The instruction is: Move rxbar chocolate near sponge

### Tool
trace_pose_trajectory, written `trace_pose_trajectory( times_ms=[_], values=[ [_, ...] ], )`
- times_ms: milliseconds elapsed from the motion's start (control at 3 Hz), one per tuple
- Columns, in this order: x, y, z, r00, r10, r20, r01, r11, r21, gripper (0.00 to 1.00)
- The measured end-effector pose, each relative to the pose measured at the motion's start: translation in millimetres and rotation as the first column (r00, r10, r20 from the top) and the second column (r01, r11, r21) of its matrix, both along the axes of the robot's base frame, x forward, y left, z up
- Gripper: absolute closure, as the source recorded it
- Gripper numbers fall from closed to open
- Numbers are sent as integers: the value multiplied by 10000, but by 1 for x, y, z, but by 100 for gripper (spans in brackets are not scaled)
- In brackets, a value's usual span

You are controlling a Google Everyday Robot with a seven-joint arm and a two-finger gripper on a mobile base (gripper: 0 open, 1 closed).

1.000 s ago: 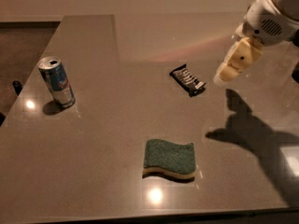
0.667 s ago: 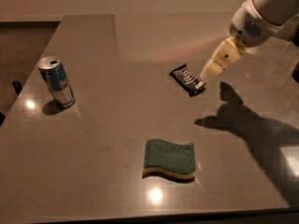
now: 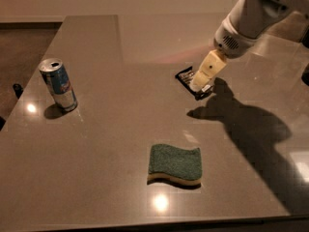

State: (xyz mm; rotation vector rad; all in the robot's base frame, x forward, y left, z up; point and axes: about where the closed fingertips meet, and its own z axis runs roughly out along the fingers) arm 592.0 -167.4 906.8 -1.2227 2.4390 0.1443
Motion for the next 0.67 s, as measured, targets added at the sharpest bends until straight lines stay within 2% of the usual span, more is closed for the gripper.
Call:
trace_pose_trajectory(
  times_ms=[667],
  values=[
    [19,-3,-42,9980,-148,-621,101,9970,-763,0]
  ],
)
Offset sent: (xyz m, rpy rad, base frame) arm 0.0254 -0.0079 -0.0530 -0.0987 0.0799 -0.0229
